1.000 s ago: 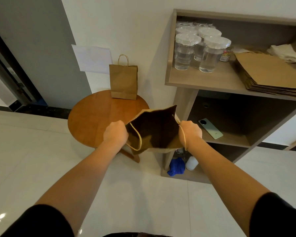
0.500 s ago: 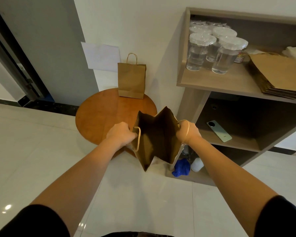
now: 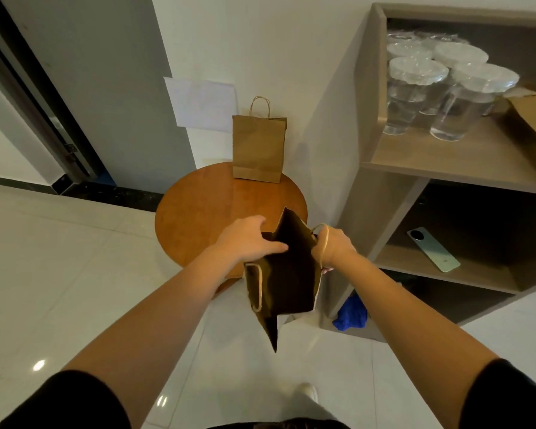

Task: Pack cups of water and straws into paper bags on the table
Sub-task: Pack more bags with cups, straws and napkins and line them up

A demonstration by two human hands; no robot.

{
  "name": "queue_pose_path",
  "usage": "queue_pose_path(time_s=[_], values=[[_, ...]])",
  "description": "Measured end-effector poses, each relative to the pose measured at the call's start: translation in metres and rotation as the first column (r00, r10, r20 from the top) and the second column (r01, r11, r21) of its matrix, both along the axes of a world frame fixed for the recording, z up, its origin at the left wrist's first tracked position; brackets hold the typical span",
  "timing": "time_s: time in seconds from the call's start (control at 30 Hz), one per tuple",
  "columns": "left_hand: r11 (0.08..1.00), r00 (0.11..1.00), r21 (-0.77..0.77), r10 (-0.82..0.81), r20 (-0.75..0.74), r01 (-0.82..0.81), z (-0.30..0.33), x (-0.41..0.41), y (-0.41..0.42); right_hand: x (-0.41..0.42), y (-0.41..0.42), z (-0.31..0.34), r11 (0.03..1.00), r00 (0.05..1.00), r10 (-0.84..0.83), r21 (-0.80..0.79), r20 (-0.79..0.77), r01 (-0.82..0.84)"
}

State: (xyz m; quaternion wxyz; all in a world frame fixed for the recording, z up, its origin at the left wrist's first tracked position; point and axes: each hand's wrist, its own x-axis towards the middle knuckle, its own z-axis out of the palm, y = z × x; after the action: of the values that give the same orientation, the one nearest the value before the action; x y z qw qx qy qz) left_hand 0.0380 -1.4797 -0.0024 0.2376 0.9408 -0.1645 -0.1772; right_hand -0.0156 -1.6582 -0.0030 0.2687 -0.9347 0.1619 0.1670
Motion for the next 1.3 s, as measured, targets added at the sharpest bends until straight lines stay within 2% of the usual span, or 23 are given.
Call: queue_pose_path(time_s=[0.07, 0.17, 0.23, 0.33, 0.47, 0.63, 1.07, 1.3], values=[[0.983, 0.995, 0.176, -0.066, 0.079, 0.052, -0.004, 0.013, -0.008, 0.021, 0.001, -0.003, 0.997, 0.997, 0.072, -0.002, -0.008, -0.072], [0.964, 0.974, 0.265, -0.055, 0.22, -0.006, -0.01, 0.039, -0.012, 0.055, -0.002, -0.011, 0.98, 0.98, 0.193, -0.044, -0.037, -0.195], [0.954, 0.97, 0.296, -0.021, 0.241, -0.053, -0.014, 0.058, -0.012, 0.079, -0.008, -0.017, 0.972, 0.975, 0.218, -0.074, -0.046, -0.221], [0.946, 0.981, 0.308, 0.043, 0.187, -0.1, -0.019, 0.088, -0.009, 0.115, -0.017, -0.023, 0.97, 0.973, 0.222, -0.084, -0.061, -0.226], [0.943, 0.982, 0.277, 0.157, 0.108, -0.182, -0.028, 0.123, -0.008, 0.161, -0.024, -0.026, 0.979, 0.977, 0.199, -0.02, -0.072, -0.201], [0.947, 0.98, 0.254, 0.185, 0.073, -0.197, -0.037, 0.16, 0.001, 0.207, -0.023, -0.034, 0.985, 0.981, 0.173, -0.01, -0.086, -0.175], [0.957, 0.994, 0.288, 0.056, -0.098, -0.025, -0.074, 0.265, 0.026, 0.306, 0.009, -0.06, 0.998, 0.987, 0.042, -0.032, -0.155, -0.048], [0.951, 0.994, 0.306, -0.018, -0.105, 0.049, -0.07, 0.287, 0.021, 0.325, 0.014, -0.056, 0.999, 0.981, 0.018, -0.028, -0.194, -0.024]])
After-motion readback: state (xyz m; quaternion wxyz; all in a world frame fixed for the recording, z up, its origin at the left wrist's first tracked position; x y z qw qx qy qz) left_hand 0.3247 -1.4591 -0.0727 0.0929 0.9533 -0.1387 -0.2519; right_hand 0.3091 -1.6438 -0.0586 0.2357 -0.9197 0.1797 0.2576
